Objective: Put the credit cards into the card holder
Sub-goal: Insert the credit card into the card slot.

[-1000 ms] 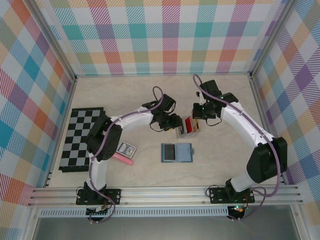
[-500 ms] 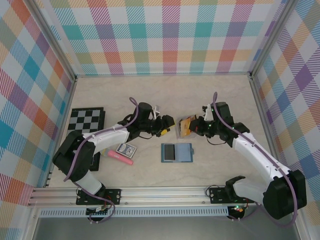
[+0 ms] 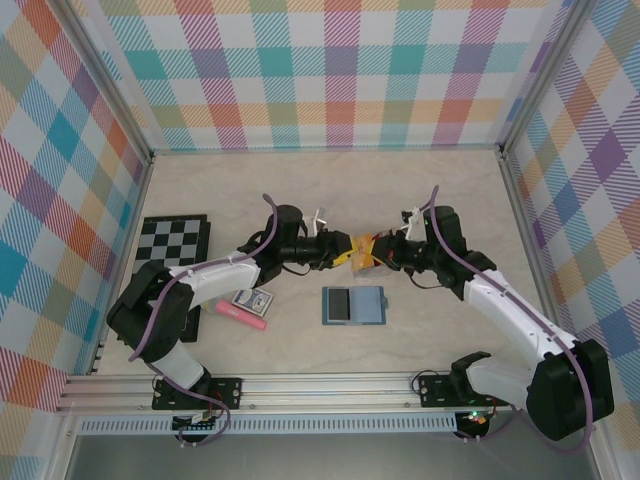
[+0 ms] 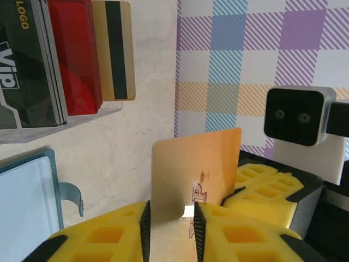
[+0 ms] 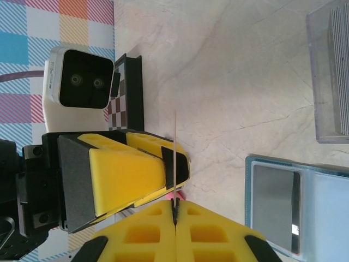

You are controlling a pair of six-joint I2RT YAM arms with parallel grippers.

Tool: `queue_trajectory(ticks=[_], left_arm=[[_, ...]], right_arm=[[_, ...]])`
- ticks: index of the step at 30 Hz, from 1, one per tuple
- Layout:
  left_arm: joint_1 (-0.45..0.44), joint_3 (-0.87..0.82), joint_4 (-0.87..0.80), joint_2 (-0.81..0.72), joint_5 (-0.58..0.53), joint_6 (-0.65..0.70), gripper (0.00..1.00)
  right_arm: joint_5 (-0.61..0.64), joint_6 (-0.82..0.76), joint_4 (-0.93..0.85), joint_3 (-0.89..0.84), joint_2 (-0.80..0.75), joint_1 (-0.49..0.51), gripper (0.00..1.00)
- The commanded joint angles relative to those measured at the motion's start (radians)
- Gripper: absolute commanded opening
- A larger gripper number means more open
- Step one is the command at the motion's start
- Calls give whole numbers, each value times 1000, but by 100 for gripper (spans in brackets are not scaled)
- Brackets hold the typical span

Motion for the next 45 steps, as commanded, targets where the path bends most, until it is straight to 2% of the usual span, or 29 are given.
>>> queue_trajectory(ticks=[1, 6, 8, 12, 14, 16, 19, 23, 33, 37, 40, 45], left_arm=[[-9, 11, 47, 8, 32, 4, 22], [-9, 3, 23, -6, 23, 21, 7], [-9, 4, 3, -9, 24, 33, 1], [-9, -6, -96, -27, -7, 92, 0], [-16, -12, -216, -47, -59, 167, 0], [-31, -14, -338, -62, -124, 238, 0], [-49, -57, -359, -68, -162, 252, 0], [-78, -102, -337, -52, -177, 245, 0], [-121, -156, -284, -11, -215, 256, 0], [-129, -177, -227, 6, -224, 256, 0], [-135, -182, -188, 22, -221, 250, 0], [-143, -195, -147, 39, -230, 238, 0]], right_arm=[[-26, 12, 35, -14, 5, -5, 7], [0, 4, -3, -22, 11, -6, 9], [17, -8, -37, -22, 10, -5, 16], [136, -66, -200, -20, -8, -4, 38], [268, -117, -345, -7, -3, 4, 52], [342, -168, -426, -8, 21, 14, 59], [364, -204, -442, -28, 71, 44, 63], [461, -214, -462, -6, 138, 128, 68], [462, -213, -401, 52, 344, 195, 67], [471, -212, -380, 38, 360, 196, 60], [486, -213, -386, 34, 370, 195, 50], [499, -206, -380, 14, 372, 194, 42]])
